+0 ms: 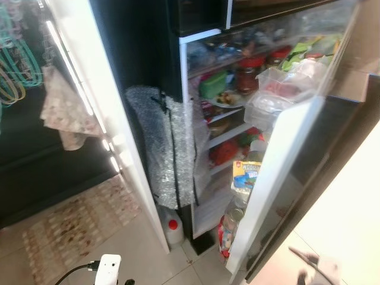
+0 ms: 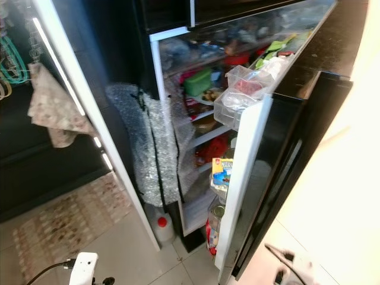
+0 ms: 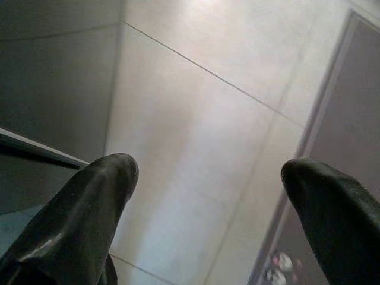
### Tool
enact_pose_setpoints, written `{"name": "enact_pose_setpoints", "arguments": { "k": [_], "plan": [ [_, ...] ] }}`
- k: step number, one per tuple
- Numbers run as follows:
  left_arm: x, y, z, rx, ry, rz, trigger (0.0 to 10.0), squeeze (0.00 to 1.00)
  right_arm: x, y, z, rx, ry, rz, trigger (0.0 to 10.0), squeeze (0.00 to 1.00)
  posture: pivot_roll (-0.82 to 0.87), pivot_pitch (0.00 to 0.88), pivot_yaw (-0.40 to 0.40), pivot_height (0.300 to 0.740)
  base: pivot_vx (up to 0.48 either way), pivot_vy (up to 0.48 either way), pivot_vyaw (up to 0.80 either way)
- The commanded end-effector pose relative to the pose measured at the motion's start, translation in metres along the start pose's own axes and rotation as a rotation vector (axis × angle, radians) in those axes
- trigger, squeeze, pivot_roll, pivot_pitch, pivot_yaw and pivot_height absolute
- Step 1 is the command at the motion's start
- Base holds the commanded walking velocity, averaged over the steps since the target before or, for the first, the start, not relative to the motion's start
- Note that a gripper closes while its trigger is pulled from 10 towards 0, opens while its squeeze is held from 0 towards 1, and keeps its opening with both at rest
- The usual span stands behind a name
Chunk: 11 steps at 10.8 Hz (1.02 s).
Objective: Restocking fridge
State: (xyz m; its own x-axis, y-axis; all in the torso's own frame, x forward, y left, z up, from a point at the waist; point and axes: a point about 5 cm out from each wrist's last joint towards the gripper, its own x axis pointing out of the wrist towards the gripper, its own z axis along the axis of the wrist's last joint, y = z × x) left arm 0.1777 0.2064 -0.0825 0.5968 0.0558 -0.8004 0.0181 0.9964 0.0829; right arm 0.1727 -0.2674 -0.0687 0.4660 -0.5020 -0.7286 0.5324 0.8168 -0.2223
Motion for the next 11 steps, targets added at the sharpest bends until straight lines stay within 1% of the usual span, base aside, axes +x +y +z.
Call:
{"name": "enact_pose_setpoints", "arguments": {
  "k": [1, 2, 3, 4, 5, 6, 7, 8, 9, 10, 11],
  "plan": [
    [-0.001, 0.002, -0.004, 0.014, 0.023, 0.005, 10.0, 0.00, -0.002, 0.009, 0.005, -0.006, -0.052, 0.054, 10.0, 0.00, -0.01, 0.000, 0.039, 0.740, 0.000, 0.000, 0.00],
    [-0.001, 0.003, -0.004, 0.015, 0.024, 0.007, 10.0, 0.00, -0.003, 0.010, 0.005, -0.010, -0.087, 0.067, 10.0, 0.00, -0.02, 0.000, 0.039, 0.740, 0.000, 0.000, 0.00],
    [-0.001, 0.003, -0.005, 0.016, 0.025, 0.008, 10.0, 0.00, -0.003, 0.004, 0.002, -0.020, -0.096, 0.064, 10.0, 0.00, -0.01, 0.000, 0.039, 0.740, 0.000, 0.000, 0.00],
    [-0.001, 0.003, -0.005, 0.017, 0.026, 0.008, 10.0, 0.00, -0.003, 0.001, 0.004, -0.049, -0.132, 0.115, 10.0, 0.00, -0.02, 0.000, 0.041, 0.740, 0.000, 0.000, 0.00],
    [-0.001, 0.003, -0.005, 0.018, 0.027, 0.007, 10.0, 0.00, -0.006, 0.004, 0.012, -0.058, -0.211, 0.234, 10.0, 0.00, -0.02, 0.000, 0.041, 0.740, 0.000, 0.000, 0.00],
    [-0.001, 0.004, -0.005, 0.019, 0.027, 0.007, 10.0, 0.00, -0.008, 0.007, 0.028, -0.033, -0.309, 0.343, 10.0, 0.00, -0.02, 0.000, 0.040, 0.740, 0.000, 0.000, 0.00],
    [-0.001, 0.004, -0.005, 0.020, 0.027, 0.006, 10.0, 0.00, -0.010, 0.009, 0.038, -0.033, -0.352, 0.413, 10.0, 0.00, -0.02, 0.000, 0.042, 0.740, 0.000, 0.000, 0.00],
    [-0.001, 0.004, -0.005, 0.020, 0.027, 0.006, 10.0, 0.00, -0.010, 0.009, 0.044, -0.045, -0.358, 0.455, 10.0, 0.00, -0.02, 0.000, 0.041, 0.740, 0.000, 0.000, 0.00],
    [-0.001, 0.003, -0.005, 0.020, 0.028, 0.005, 10.0, 0.00, -0.010, 0.008, 0.048, -0.070, -0.373, 0.471, 10.0, 0.00, -0.02, 0.000, 0.041, 0.740, 0.000, 0.000, 0.00],
    [-0.001, 0.003, -0.005, 0.019, 0.028, 0.004, 10.0, 0.00, -0.010, 0.004, 0.061, -0.092, -0.411, 0.495, 10.0, 0.00, -0.02, 0.000, 0.037, 0.740, 0.000, 0.000, 0.00],
    [-0.001, 0.003, -0.006, 0.017, 0.028, 0.004, 10.0, 0.00, -0.010, 0.001, 0.066, -0.098, -0.430, 0.505, 10.0, 0.00, -0.02, 0.000, 0.037, 0.740, 0.000, 0.000, 0.00]
  ]
}}
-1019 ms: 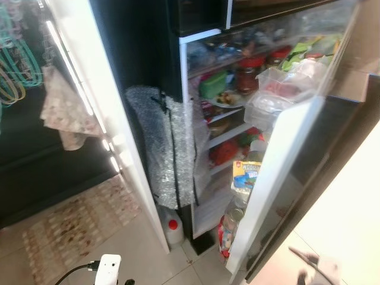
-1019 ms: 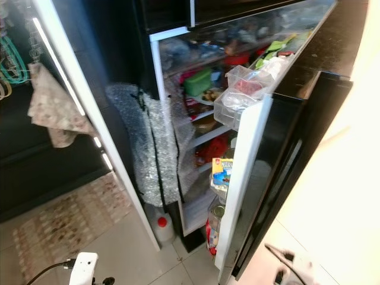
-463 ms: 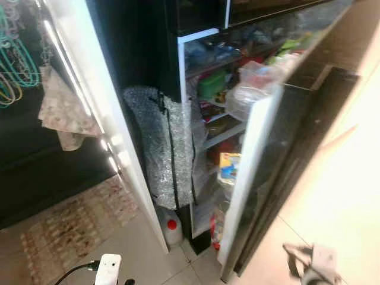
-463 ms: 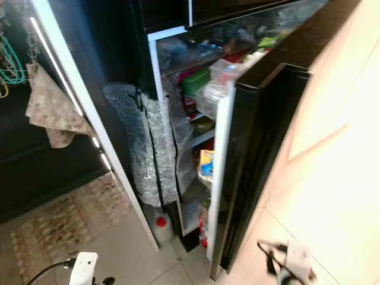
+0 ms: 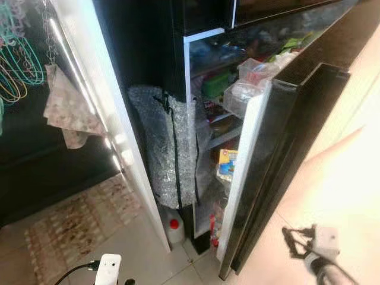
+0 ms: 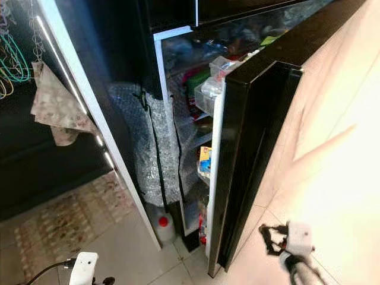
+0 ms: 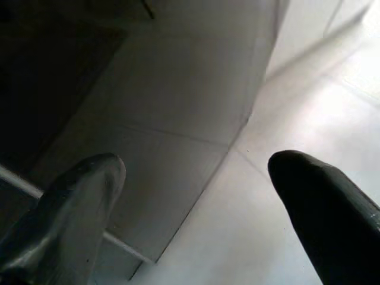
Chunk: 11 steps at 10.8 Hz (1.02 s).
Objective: Restocking fridge
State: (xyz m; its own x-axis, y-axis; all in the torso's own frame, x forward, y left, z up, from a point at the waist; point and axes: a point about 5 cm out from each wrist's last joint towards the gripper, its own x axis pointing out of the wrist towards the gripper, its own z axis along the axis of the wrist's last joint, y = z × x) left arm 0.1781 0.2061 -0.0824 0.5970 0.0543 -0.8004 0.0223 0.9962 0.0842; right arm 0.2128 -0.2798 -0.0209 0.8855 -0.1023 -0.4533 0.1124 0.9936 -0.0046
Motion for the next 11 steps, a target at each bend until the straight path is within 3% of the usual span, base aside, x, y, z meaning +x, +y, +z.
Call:
{"name": "enact_pose_setpoints", "arguments": {
  "k": [1, 4, 8, 11],
  "plan": [
    [-0.001, 0.004, -0.006, 0.012, 0.028, 0.005, 10.0, 0.00, 0.001, -0.002, 0.008, 0.008, -0.036, 0.019, 10.0, 0.00, -0.02, 0.000, 0.038, 0.740, 0.000, 0.000, 0.00],
    [-0.001, 0.004, -0.006, 0.012, 0.029, 0.005, 10.0, 0.00, 0.005, -0.004, 0.019, 0.000, -0.057, 0.057, 10.0, 0.00, -0.02, 0.000, 0.044, 0.740, 0.000, 0.000, 0.00],
    [-0.001, 0.005, -0.004, 0.012, 0.023, 0.007, 10.0, 0.00, 0.020, 0.019, 0.062, -0.030, -0.173, 0.269, 10.0, 0.00, -0.01, 0.000, 0.042, 0.740, 0.000, 0.000, 0.00],
    [-0.001, 0.006, -0.004, 0.005, 0.022, 0.012, 10.0, 0.00, 0.024, 0.023, 0.078, -0.060, -0.208, 0.314, 10.0, 0.00, -0.01, 0.000, 0.039, 0.740, 0.000, 0.000, 0.00]
  ]
}}
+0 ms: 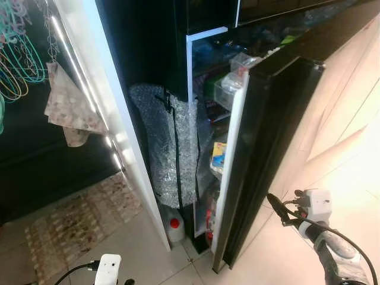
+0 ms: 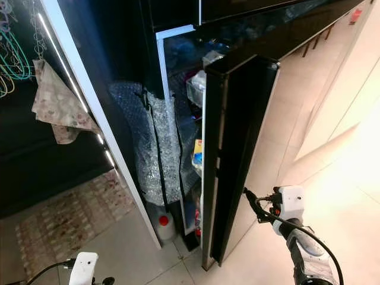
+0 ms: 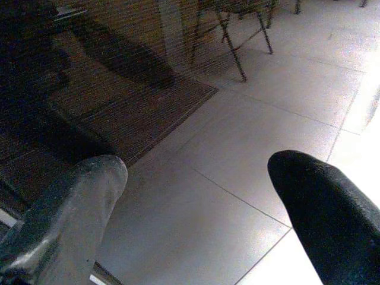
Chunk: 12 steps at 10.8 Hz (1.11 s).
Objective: Restocking fridge
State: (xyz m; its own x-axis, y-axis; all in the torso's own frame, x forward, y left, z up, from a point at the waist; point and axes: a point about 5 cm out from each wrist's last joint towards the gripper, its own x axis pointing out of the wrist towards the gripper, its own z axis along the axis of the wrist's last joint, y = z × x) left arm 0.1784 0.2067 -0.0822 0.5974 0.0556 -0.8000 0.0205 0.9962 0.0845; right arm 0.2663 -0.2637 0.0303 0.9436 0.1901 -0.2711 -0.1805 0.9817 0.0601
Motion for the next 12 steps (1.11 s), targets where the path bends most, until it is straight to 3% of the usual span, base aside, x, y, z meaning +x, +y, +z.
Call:
{"name": "enact_pose_setpoints", "arguments": {
  "k": [1, 4, 7, 8, 12],
  "plan": [
    [-0.001, 0.005, -0.004, 0.005, 0.022, 0.012, 10.0, 0.00, 0.004, 0.001, 0.009, -0.017, -0.020, 0.027, 10.0, 0.00, -0.01, 0.000, 0.039, 0.740, 0.000, 0.000, 0.00],
    [-0.001, 0.006, -0.004, 0.003, 0.023, 0.014, 10.0, 0.00, 0.007, 0.007, 0.012, -0.010, -0.026, 0.056, 10.0, 0.00, -0.01, 0.000, 0.039, 0.740, 0.000, 0.000, 0.00],
    [-0.001, 0.007, -0.003, 0.004, 0.022, 0.016, 10.0, 0.00, 0.021, 0.024, 0.022, 0.000, -0.059, 0.117, 10.0, 0.00, -0.01, 0.000, 0.042, 0.740, 0.000, 0.000, 0.00],
    [-0.001, 0.007, -0.003, 0.005, 0.022, 0.017, 10.0, 0.00, 0.034, 0.042, 0.029, -0.006, -0.068, 0.173, 10.0, 0.00, 0.00, 0.000, 0.041, 0.740, 0.000, 0.000, 0.00],
    [-0.001, 0.008, -0.003, 0.002, 0.021, 0.023, 10.0, 0.00, 0.058, 0.073, 0.047, 0.012, -0.116, 0.234, 10.0, 0.00, 0.01, 0.000, 0.045, 0.740, 0.000, 0.000, 0.00]
  ]
}}
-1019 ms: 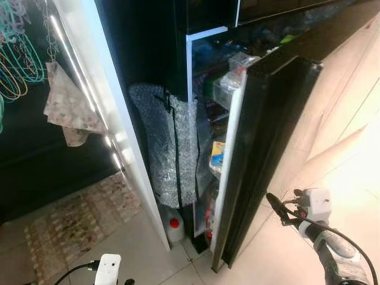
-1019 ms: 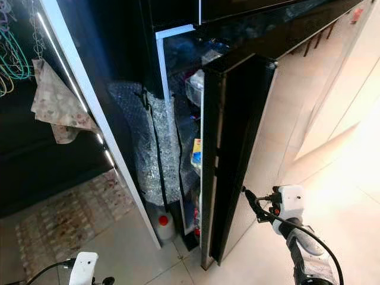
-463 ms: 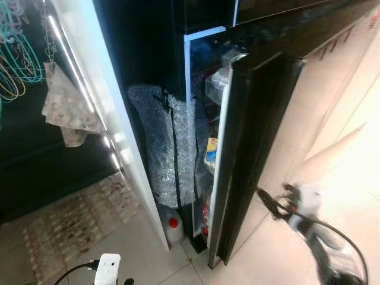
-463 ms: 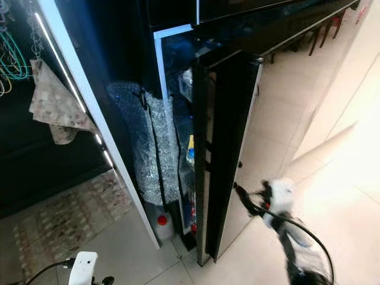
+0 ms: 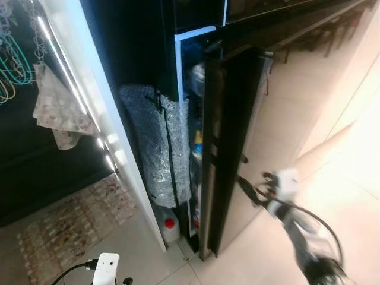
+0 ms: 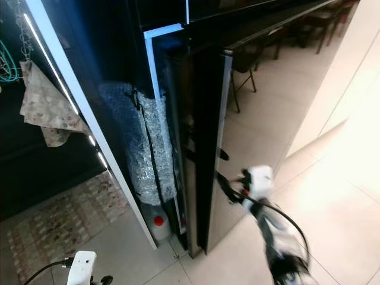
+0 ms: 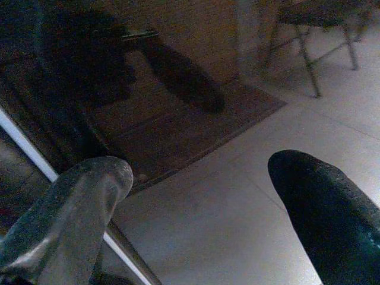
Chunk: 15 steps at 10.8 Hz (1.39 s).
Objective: Restocking fridge
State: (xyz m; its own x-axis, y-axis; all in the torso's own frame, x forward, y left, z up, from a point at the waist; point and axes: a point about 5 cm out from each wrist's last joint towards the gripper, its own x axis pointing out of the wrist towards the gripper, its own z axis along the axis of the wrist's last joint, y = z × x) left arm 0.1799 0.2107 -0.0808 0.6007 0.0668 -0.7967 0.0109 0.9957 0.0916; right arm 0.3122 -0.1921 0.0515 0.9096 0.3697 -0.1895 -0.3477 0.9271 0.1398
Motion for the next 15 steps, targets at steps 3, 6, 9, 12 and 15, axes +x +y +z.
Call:
{"name": "enact_pose_setpoints", "arguments": {
  "k": [3, 6, 9, 12, 15],
  "plan": [
    [-0.001, 0.005, -0.004, 0.008, 0.024, 0.013, 10.0, 0.00, 0.034, 0.025, 0.032, -0.048, -0.069, 0.064, 10.0, 0.00, 0.01, 0.000, 0.049, 0.740, 0.000, 0.000, 0.00],
    [0.000, 0.004, -0.002, 0.009, 0.020, 0.014, 10.0, 0.00, 0.050, 0.037, 0.047, -0.083, -0.074, 0.075, 10.0, 0.00, 0.01, 0.000, 0.046, 0.740, 0.000, 0.000, 0.00],
    [0.000, 0.002, 0.000, 0.009, 0.014, 0.012, 10.0, 0.00, 0.063, 0.043, 0.059, -0.095, -0.058, 0.053, 10.0, 0.00, 0.02, 0.000, 0.040, 0.740, 0.000, 0.000, 0.00],
    [0.002, -0.014, 0.003, 0.007, 0.006, -0.003, 10.0, 0.00, 0.064, 0.041, 0.055, -0.075, -0.027, -0.001, 10.0, 0.00, 0.02, 0.000, 0.037, 0.740, 0.000, 0.000, 0.00],
    [0.003, -0.021, 0.004, 0.012, 0.006, -0.013, 10.0, 0.00, 0.053, 0.030, 0.037, -0.049, -0.009, -0.070, 10.0, 0.00, 0.02, 0.000, 0.041, 0.740, 0.000, 0.000, 0.00]
  ]
}}
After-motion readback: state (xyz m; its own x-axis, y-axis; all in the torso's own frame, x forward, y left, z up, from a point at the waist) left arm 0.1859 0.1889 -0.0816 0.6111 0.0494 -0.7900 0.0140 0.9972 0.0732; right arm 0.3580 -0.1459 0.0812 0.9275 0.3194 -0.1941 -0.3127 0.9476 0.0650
